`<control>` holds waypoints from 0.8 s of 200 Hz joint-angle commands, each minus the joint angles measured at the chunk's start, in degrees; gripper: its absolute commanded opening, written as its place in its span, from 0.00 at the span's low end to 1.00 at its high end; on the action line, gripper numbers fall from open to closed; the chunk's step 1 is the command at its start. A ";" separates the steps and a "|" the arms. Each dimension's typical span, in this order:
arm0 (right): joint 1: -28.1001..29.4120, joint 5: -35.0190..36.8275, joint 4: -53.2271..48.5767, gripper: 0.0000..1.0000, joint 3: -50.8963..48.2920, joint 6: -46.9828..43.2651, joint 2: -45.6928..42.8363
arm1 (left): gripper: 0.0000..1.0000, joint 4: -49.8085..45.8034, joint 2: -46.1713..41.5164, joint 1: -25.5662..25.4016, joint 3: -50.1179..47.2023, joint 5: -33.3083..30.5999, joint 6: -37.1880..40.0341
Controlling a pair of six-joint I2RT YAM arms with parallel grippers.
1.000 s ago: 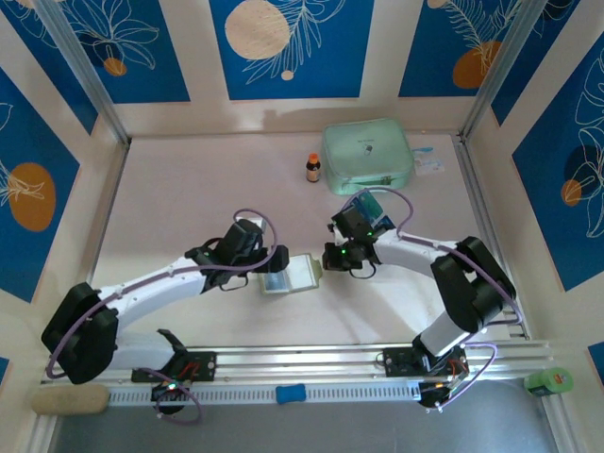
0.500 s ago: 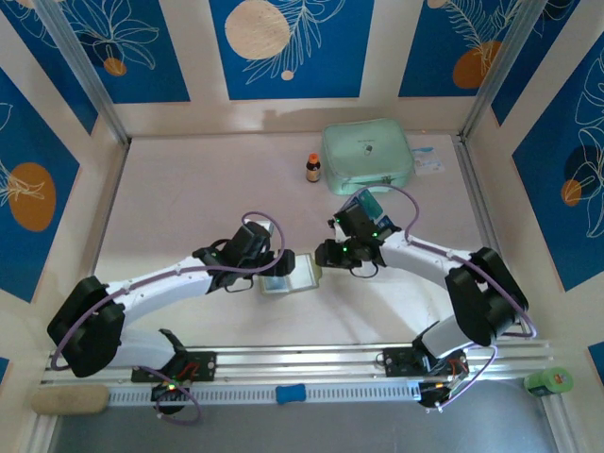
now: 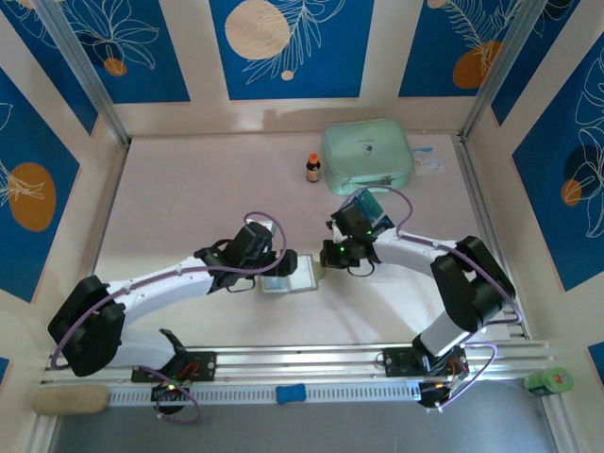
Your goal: Put the credit cards into the card holder
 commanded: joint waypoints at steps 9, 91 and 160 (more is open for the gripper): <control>-0.09 -0.51 -0.49 0.00 -3.37 1.22 -4.30 | 0.94 0.98 1.43 -0.92 2.15 -0.63 -0.40; -0.18 -2.15 -3.26 0.21 -0.44 1.95 -10.56 | 0.94 0.16 2.58 -1.64 1.97 -1.89 0.11; -0.11 -8.48 1.67 0.02 3.94 3.84 -1.55 | 0.94 -2.18 4.25 -2.60 2.32 -5.08 2.19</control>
